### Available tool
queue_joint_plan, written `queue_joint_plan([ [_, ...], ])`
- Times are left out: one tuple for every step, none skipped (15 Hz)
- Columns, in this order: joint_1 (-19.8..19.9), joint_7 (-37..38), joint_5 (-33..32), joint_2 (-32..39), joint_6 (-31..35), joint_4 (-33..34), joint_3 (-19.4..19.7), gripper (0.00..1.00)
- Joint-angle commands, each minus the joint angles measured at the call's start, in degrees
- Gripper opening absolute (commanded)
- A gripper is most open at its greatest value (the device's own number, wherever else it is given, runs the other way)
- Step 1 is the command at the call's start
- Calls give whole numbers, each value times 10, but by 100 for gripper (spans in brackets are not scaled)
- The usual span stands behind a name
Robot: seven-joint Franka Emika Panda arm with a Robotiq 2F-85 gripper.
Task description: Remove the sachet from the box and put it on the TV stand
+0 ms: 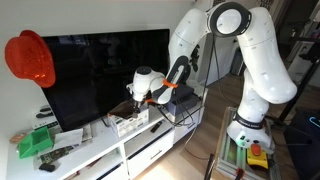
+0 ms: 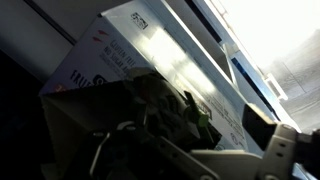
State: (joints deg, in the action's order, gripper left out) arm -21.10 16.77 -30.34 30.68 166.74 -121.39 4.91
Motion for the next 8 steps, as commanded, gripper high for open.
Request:
queue_joint_plan([
  [-14, 12, -6, 36, -3, 41, 11, 69],
  [-16, 15, -4, 39, -12, 46, 14, 61],
  [-16, 14, -4, 43, -10, 50, 13, 54],
  [-28, -6, 22, 45, -6, 52, 24, 48],
  [-30, -5, 26, 48, -6, 56, 26, 39],
  [-35, -2, 28, 50, -5, 59, 31, 33],
  [-39, -1, 33, 49, -11, 62, 32, 25],
  [-45, 3, 37, 48, -15, 64, 37, 19],
])
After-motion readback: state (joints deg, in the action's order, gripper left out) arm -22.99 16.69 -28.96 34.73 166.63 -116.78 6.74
